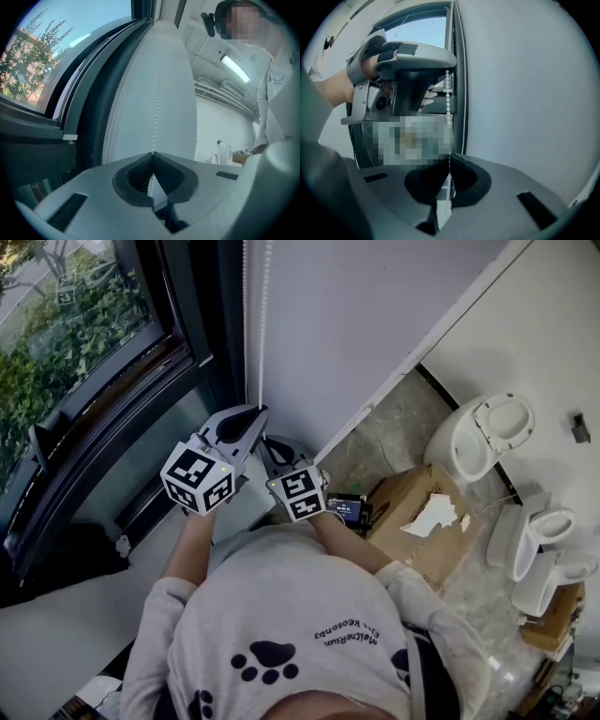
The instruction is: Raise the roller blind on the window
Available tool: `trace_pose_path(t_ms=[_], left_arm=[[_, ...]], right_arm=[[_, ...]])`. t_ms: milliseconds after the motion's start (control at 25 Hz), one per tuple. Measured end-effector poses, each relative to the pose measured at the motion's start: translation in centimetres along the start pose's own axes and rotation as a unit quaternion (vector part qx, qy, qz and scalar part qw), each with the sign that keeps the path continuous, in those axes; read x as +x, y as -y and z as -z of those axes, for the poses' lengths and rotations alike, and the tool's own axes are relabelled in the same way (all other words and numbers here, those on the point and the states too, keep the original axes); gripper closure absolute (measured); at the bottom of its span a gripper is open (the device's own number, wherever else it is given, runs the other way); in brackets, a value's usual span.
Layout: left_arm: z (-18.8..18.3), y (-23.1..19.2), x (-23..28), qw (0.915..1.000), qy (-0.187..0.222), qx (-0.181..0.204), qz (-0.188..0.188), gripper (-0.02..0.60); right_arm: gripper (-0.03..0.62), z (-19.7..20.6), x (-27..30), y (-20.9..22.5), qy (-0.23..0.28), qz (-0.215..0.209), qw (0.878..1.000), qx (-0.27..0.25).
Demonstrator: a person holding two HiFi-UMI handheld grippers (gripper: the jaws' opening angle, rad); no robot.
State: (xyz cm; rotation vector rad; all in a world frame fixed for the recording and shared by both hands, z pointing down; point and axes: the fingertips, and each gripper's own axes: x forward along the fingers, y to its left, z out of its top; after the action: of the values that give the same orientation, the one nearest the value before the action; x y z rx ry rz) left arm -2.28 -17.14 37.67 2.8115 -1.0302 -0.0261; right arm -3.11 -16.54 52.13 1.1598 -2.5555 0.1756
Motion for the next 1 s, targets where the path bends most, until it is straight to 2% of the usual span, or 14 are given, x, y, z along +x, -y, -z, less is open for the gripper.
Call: trace_pose_path(t_ms=[200,320,400,440,720,1000], left_arm=[[0.4,0.3,0.2,1.0000,0.001,-0.005,0.004,0.571],[0.4,0.2,0.2,1.0000,0.003,-0.007,0.005,0.572],[0.4,0.0,0.2,0.9999,0.005,-0.007,0.005,0.572],[0.4,-0.1,0.2,0.9999,0.005,-0.007,0.005,0.572],[0.4,0.0,0.1,0.9998,0.011,-0.010,0.012,0.572],[0.4,0.4,-0.3,0.9995,0.016,-0.019,0.021,0.572]], right_arm=[[0.583,0.7,0.0,-0.2,-0.015,-0.022,1.000,0.004],[0.577,-0.4,-1.2,-0.5,-0.013,-0.042,0.999,0.006],[0.531,-2.0,-2.3,-0.2,0.002,-0.046,0.999,0.019],[0.512,-3.0,-3.0,0.1,0.012,-0.047,0.999,0.025],[0.511,-12.1,-7.5,0.6,0.094,-0.043,0.994,0.032],[0.511,-22.6,-10.0,0.4,0.179,-0.057,0.982,0.002]])
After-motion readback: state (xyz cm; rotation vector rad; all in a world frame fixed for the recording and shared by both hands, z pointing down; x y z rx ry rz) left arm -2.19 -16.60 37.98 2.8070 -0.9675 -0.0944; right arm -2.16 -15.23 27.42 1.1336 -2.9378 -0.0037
